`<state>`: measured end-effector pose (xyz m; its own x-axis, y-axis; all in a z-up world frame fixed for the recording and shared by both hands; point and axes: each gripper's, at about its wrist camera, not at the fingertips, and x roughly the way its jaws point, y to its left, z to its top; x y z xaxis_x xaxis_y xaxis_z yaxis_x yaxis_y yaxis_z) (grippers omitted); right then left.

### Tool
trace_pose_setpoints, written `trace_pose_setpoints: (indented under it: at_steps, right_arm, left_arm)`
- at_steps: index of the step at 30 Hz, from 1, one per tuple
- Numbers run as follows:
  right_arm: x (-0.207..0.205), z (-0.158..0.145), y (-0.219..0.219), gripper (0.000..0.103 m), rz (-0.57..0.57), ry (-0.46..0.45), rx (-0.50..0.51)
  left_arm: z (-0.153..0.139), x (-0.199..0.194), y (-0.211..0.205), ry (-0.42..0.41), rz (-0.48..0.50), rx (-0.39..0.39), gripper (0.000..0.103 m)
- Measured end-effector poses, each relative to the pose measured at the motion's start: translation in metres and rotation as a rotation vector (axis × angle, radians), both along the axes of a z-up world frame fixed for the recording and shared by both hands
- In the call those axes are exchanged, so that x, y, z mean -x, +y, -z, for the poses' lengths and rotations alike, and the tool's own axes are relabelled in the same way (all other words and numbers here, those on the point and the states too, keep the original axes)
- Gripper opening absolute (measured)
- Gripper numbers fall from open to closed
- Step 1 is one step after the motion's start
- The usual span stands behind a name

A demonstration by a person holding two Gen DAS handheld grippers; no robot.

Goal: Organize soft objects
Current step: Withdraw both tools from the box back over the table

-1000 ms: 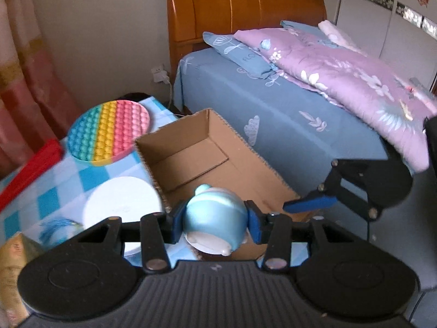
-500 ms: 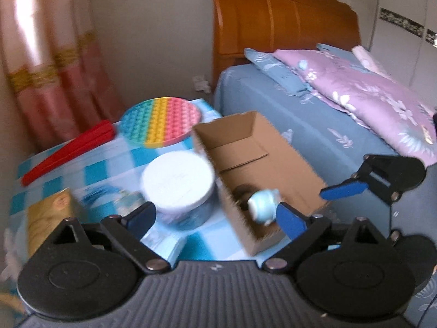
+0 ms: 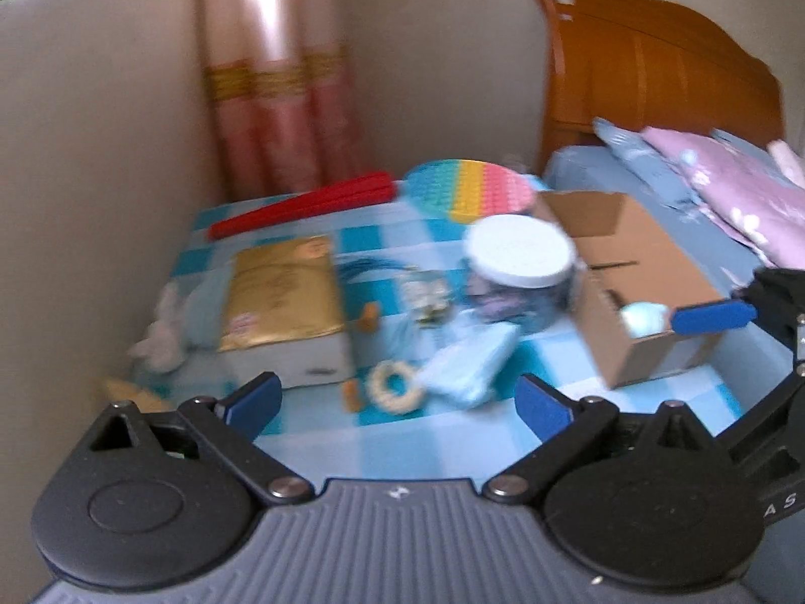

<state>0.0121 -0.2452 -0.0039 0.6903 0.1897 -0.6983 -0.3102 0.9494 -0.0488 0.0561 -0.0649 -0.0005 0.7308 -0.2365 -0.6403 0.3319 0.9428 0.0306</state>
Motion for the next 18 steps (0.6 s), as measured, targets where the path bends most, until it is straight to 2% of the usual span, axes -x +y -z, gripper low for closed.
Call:
trace_pose_setpoints:
  at_steps: [5, 12, 18]
  right_arm:
    - [-0.012, 0.014, 0.016, 0.103, 0.024, 0.033, -0.023]
    - [-0.031, 0.026, 0.036, 0.103, 0.076, 0.039, -0.024]
    - [-0.063, 0.039, 0.043, 0.103, 0.2, 0.052, 0.0]
  left_arm:
    - [0.007, 0.002, 0.03, -0.029, -0.094, 0.0, 0.101]
    - [0.024, -0.004, 0.062, 0.014, -0.14, 0.025, 0.101]
    - [0.034, -0.011, 0.077, 0.015, -0.182, -0.006, 0.101]
